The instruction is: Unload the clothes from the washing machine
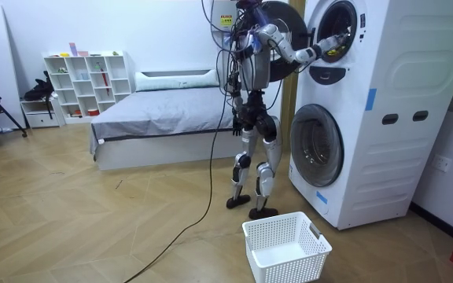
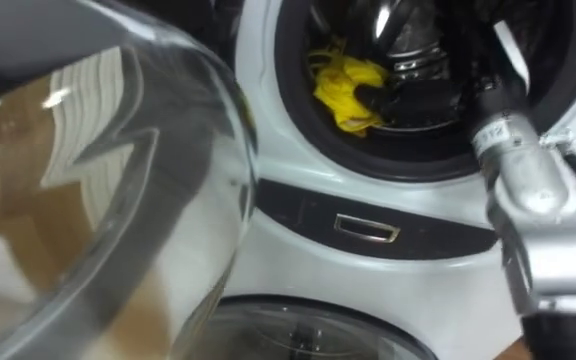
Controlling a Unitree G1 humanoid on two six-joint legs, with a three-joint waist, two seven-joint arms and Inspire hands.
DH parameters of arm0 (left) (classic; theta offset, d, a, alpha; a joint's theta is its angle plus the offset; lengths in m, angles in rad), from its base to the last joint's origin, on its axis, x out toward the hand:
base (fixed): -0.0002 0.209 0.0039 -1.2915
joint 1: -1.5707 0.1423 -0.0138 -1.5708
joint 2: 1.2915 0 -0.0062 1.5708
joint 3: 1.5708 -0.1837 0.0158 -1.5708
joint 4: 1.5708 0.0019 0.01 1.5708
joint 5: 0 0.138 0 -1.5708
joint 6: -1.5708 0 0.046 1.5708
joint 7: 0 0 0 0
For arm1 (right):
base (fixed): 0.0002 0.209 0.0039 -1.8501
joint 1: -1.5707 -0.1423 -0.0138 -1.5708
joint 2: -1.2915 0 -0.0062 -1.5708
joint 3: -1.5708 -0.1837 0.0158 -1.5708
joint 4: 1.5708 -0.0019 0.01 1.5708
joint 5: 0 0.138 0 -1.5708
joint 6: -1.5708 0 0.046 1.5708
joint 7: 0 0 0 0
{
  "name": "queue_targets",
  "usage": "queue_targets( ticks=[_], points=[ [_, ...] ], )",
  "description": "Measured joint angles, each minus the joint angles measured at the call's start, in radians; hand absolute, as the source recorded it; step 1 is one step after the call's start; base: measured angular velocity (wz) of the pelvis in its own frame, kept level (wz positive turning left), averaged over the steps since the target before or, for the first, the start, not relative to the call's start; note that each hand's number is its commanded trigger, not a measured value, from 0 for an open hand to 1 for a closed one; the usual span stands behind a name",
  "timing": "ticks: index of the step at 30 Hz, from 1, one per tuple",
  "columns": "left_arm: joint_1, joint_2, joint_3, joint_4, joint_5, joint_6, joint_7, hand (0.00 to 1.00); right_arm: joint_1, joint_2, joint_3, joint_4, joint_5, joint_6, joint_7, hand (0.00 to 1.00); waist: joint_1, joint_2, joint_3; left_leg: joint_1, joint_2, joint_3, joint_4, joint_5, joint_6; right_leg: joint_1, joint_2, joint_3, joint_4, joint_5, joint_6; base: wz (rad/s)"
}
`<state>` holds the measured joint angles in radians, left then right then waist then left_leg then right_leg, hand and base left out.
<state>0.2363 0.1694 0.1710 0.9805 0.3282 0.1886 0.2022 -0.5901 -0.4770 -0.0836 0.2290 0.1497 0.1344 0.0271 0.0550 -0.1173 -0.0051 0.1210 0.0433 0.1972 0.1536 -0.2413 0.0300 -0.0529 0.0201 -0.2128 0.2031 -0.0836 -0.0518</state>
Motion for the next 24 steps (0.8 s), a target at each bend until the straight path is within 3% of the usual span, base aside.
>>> queue_targets(
  ticks=[2,13,16,18,20,24],
  points=[
    [-0.005,0.007,0.000,0.000,0.000,0.008,-0.003,0.00,-0.017,-0.029,0.016,0.031,-0.021,-0.001,-0.010,0.00,0.008,0.001,0.0004,-0.005,0.002,-0.011,-0.001,0.000,0.000,0.000,0.000,-0.011,-0.003,0.000,0.000,0.10],
    [-0.004,0.012,0.002,-0.003,0.016,0.016,-0.061,0.00,-0.085,-0.030,0.059,0.144,-0.104,0.029,0.062,0.00,0.008,-0.009,-0.0002,-0.008,-0.003,-0.010,0.009,0.000,0.001,0.000,-0.007,-0.015,0.004,0.001,-0.001,-0.01],
    [0.001,0.012,0.001,-0.003,0.016,0.035,-0.061,0.00,-0.095,-0.035,0.072,0.147,-0.106,0.043,0.077,0.00,0.005,-0.009,-0.0005,-0.014,-0.004,-0.010,0.012,0.000,0.001,-0.004,-0.008,-0.016,0.003,0.002,-0.003,0.00],
    [-0.001,0.012,-0.004,-0.003,0.016,0.042,-0.061,0.00,-0.098,-0.038,0.077,0.147,-0.089,0.049,0.091,0.00,0.002,-0.011,-0.0017,-0.015,-0.005,-0.009,0.013,0.000,0.001,-0.006,-0.008,-0.016,0.003,0.002,-0.003,0.00],
    [-0.005,0.019,-0.009,-0.004,0.015,0.053,-0.061,0.00,-0.099,-0.051,0.093,0.155,-0.034,0.063,0.121,0.00,-0.007,-0.018,-0.0079,-0.015,-0.004,-0.009,0.016,0.000,0.001,-0.005,-0.008,-0.017,0.003,0.002,-0.003,0.00],
    [-0.006,0.027,-0.024,-0.007,0.016,0.061,-0.061,0.00,-0.118,-0.054,0.109,0.189,0.054,0.089,0.189,0.00,-0.020,-0.021,-0.0102,-0.006,-0.004,-0.008,0.016,0.000,0.001,0.004,-0.008,-0.018,0.002,0.003,-0.003,0.00]
  ],
)
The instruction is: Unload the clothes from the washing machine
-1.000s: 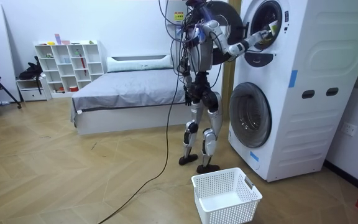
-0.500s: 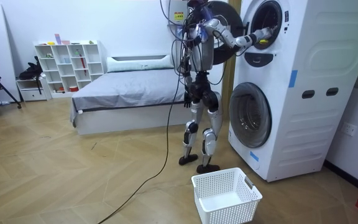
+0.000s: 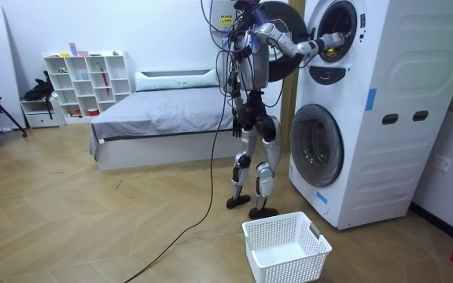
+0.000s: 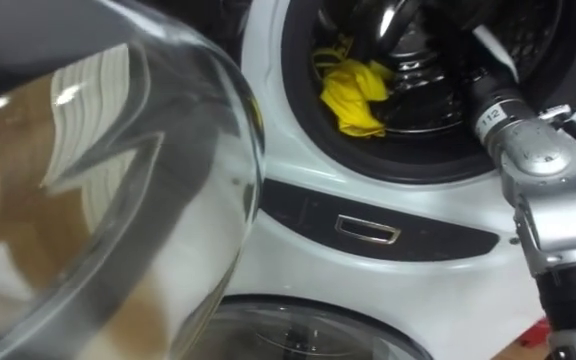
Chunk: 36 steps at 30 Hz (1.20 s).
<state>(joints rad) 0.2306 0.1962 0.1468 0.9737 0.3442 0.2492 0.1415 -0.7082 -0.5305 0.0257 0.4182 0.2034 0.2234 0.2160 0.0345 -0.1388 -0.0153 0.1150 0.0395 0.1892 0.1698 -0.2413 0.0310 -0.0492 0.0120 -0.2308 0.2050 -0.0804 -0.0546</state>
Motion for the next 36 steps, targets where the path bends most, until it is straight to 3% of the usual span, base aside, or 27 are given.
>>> queue_targets(
  ticks=[2,8,14,24,30,32,36],
  points=[
    [-0.015,0.006,-0.021,-0.008,0.000,0.013,0.000,0.00,0.000,-0.019,0.007,0.001,0.033,0.019,0.061,0.00,0.001,0.002,0.0014,0.005,0.000,0.000,-0.004,0.000,0.000,0.006,0.001,0.000,-0.003,0.002,0.001,0.00],
    [-0.024,0.022,-0.034,-0.009,-0.002,0.035,0.001,0.00,0.001,-0.035,0.031,-0.001,0.031,0.019,0.175,0.00,0.001,0.017,0.0102,0.039,0.007,0.001,-0.018,0.000,-0.003,0.043,0.011,0.002,-0.022,0.006,-0.002,0.00],
    [-0.029,0.026,-0.053,-0.011,-0.001,0.050,0.001,0.00,0.005,-0.035,0.030,-0.008,0.013,0.020,0.246,0.00,0.001,0.019,0.0100,0.049,0.011,0.003,-0.019,-0.003,-0.009,0.055,0.019,0.005,-0.029,0.006,-0.002,-0.01],
    [-0.048,0.029,-0.074,-0.011,-0.052,0.051,0.001,0.00,0.005,-0.034,0.059,-0.017,-0.006,0.041,0.279,0.00,0.007,0.014,0.0077,0.063,0.019,0.016,-0.020,-0.006,-0.014,0.066,0.027,0.011,-0.034,0.006,-0.005,-0.02],
    [-0.048,0.031,-0.072,-0.002,-0.058,0.051,0.001,0.00,0.005,-0.033,0.079,-0.058,-0.011,0.085,0.310,0.00,0.016,0.006,0.0049,0.063,0.019,0.015,-0.019,-0.007,-0.015,0.064,0.029,0.011,-0.038,0.005,-0.007,0.00],
    [-0.048,0.033,-0.072,-0.002,-0.058,0.051,0.001,0.00,0.006,-0.030,0.080,-0.112,-0.027,0.105,0.314,0.00,0.020,0.007,0.0055,0.067,0.020,0.021,-0.021,-0.007,-0.016,0.065,0.032,0.014,-0.038,0.005,-0.007,-0.06],
    [-0.052,0.035,-0.073,0.002,-0.059,0.045,0.001,0.00,0.009,-0.024,0.081,-0.175,-0.099,0.106,0.339,0.00,0.028,0.014,0.0103,0.069,0.022,0.023,-0.024,-0.007,-0.017,0.065,0.034,0.016,-0.037,0.004,-0.008,-0.02]
  ],
)
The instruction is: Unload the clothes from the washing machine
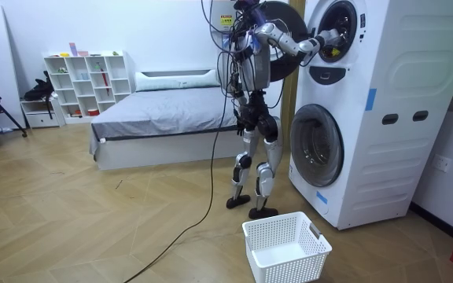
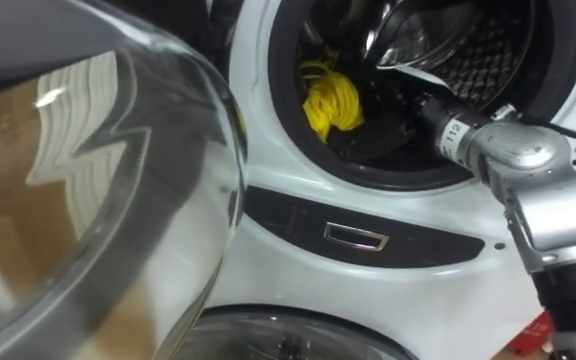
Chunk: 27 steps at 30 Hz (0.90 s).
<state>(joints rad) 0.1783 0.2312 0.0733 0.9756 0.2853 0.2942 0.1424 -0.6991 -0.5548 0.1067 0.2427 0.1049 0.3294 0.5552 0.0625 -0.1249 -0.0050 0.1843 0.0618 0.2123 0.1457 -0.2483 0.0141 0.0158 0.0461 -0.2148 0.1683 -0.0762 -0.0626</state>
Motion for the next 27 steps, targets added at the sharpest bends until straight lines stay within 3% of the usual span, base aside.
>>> queue_targets(
  ticks=[5,6,7,13,16,19,27],
  points=[
    [-0.010,0.007,-0.013,0.024,0.001,-0.007,0.000,0.00,0.001,0.005,0.024,-0.041,-0.037,0.000,0.024,0.00,0.005,-0.001,-0.0007,-0.004,0.003,0.011,-0.011,0.001,-0.006,-0.011,0.006,0.010,0.002,0.001,-0.003,-0.06],
    [-0.012,0.010,-0.018,0.028,0.001,-0.008,0.000,0.00,0.001,0.004,0.027,-0.052,-0.037,0.000,0.024,0.73,0.005,-0.002,-0.0009,-0.007,0.003,0.012,-0.011,0.001,-0.007,-0.016,0.007,0.012,0.002,0.001,-0.005,-0.14],
    [-0.014,0.013,-0.019,0.028,0.001,-0.008,0.002,0.00,0.004,-0.001,0.031,-0.074,-0.037,0.000,0.025,1.00,0.005,-0.006,-0.0040,-0.013,0.004,0.015,-0.011,0.002,-0.009,-0.023,0.008,0.014,0.002,0.001,-0.008,-0.09],
    [-0.021,0.023,-0.020,0.028,0.001,-0.017,0.004,0.00,0.011,-0.011,0.041,-0.114,-0.046,0.000,0.004,1.00,0.020,-0.016,-0.0036,-0.014,0.004,0.016,-0.009,0.008,-0.018,-0.029,0.017,0.021,0.000,-0.004,-0.021,-0.05],
    [-0.023,0.026,-0.020,0.028,0.001,-0.020,0.004,0.00,0.011,-0.006,0.023,-0.123,-0.091,0.000,-0.045,1.00,0.028,-0.024,0.0013,-0.015,0.006,0.019,-0.009,0.010,-0.022,-0.029,0.018,0.021,-0.002,-0.010,-0.028,0.01],
    [-0.023,0.026,-0.024,0.028,0.000,-0.025,0.004,0.00,0.010,0.000,0.013,-0.125,-0.140,0.000,-0.090,1.00,0.039,-0.035,0.0024,-0.015,0.010,0.020,-0.009,0.010,-0.022,-0.028,0.023,0.022,-0.006,-0.010,-0.029,-0.01],
    [-0.028,0.028,-0.038,0.026,0.001,-0.043,0.026,0.00,0.011,-0.005,0.014,-0.149,-0.141,-0.006,-0.119,1.00,0.058,-0.039,0.0016,-0.013,0.019,0.020,-0.010,0.011,-0.023,-0.025,0.034,0.024,-0.018,-0.011,-0.031,-0.05]
  ],
)
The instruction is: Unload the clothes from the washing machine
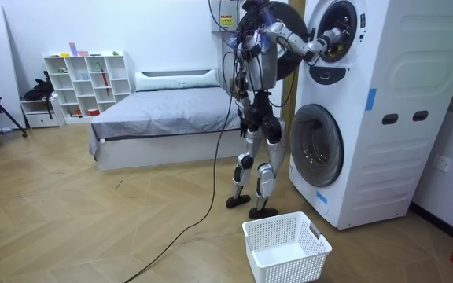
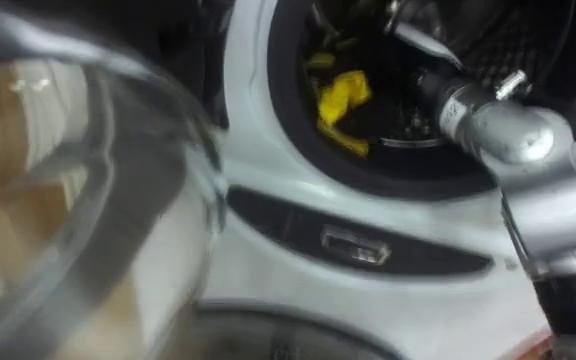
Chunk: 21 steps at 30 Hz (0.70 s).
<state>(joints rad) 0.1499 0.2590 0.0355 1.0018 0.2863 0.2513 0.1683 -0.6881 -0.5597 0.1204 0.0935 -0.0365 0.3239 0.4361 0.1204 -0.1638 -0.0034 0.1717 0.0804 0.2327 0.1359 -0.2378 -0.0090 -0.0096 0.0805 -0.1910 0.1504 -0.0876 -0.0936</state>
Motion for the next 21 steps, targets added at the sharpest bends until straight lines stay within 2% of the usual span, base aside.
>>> queue_targets(
  ticks=[6,10,12,13,15,17,18,19,21],
  points=[
    [0.000,-0.002,0.001,0.010,0.000,-0.005,0.021,0.00,0.001,0.001,0.004,-0.053,-0.016,0.007,-0.022,1.00,-0.010,-0.003,0.0008,-0.003,0.001,0.009,0.000,0.000,0.000,-0.002,0.002,0.003,0.000,0.000,0.000,-0.03],
    [0.009,-0.004,0.009,0.015,0.001,-0.035,0.025,0.00,0.003,0.001,0.003,-0.186,-0.052,0.017,-0.052,1.00,-0.035,0.001,0.0036,-0.010,0.000,0.017,0.000,0.000,0.000,-0.016,0.001,0.007,0.001,0.000,0.000,-0.01],
    [0.014,-0.008,0.029,0.022,0.000,-0.045,0.025,0.00,0.033,-0.002,-0.017,-0.305,-0.058,0.016,-0.055,1.00,-0.039,0.002,0.0035,-0.011,0.001,0.017,0.001,0.000,0.000,-0.017,0.003,0.011,0.001,0.000,0.000,-0.05],
    [0.017,-0.012,0.044,0.022,0.000,-0.054,0.026,0.00,0.064,-0.002,-0.034,-0.381,-0.056,0.011,-0.056,1.00,-0.044,0.008,0.0065,-0.010,0.001,0.017,0.001,0.000,0.000,-0.015,0.003,0.009,0.001,0.000,0.000,0.00],
    [0.031,-0.017,0.043,0.029,-0.001,-0.063,0.035,0.00,0.114,0.002,-0.056,-0.481,-0.051,0.006,-0.060,1.00,-0.063,0.013,0.0038,-0.008,0.001,0.022,0.002,-0.001,-0.001,-0.014,0.002,0.014,0.001,0.000,0.000,0.02],
    [0.045,-0.038,0.040,0.041,-0.004,-0.075,0.050,0.00,0.199,0.029,-0.108,-0.596,-0.014,0.000,-0.080,1.00,-0.074,0.031,0.0045,-0.004,0.009,0.036,0.001,-0.006,-0.009,-0.007,0.001,0.014,0.002,0.000,0.000,0.00],
    [0.055,-0.044,0.041,0.040,-0.006,-0.080,0.053,0.00,0.217,0.035,-0.120,-0.614,0.006,-0.005,-0.086,1.00,-0.081,0.037,0.0021,-0.004,0.009,0.037,0.001,-0.008,-0.011,-0.007,0.001,0.014,0.002,0.000,0.000,0.00],
    [0.074,-0.054,0.040,0.040,-0.008,-0.091,0.062,0.00,0.257,0.053,-0.142,-0.650,0.037,-0.021,-0.100,1.00,-0.090,0.047,-0.0012,-0.003,0.009,0.037,0.001,-0.012,-0.012,-0.006,0.001,0.013,0.004,0.000,0.000,-0.03],
    [0.092,-0.060,0.041,0.040,-0.008,-0.096,0.066,0.00,0.311,0.082,-0.166,-0.698,0.062,-0.048,-0.119,1.00,-0.106,0.061,-0.0003,-0.001,0.009,0.041,0.001,-0.013,-0.013,-0.008,0.001,0.015,0.007,0.001,0.001,0.00]
  ],
)
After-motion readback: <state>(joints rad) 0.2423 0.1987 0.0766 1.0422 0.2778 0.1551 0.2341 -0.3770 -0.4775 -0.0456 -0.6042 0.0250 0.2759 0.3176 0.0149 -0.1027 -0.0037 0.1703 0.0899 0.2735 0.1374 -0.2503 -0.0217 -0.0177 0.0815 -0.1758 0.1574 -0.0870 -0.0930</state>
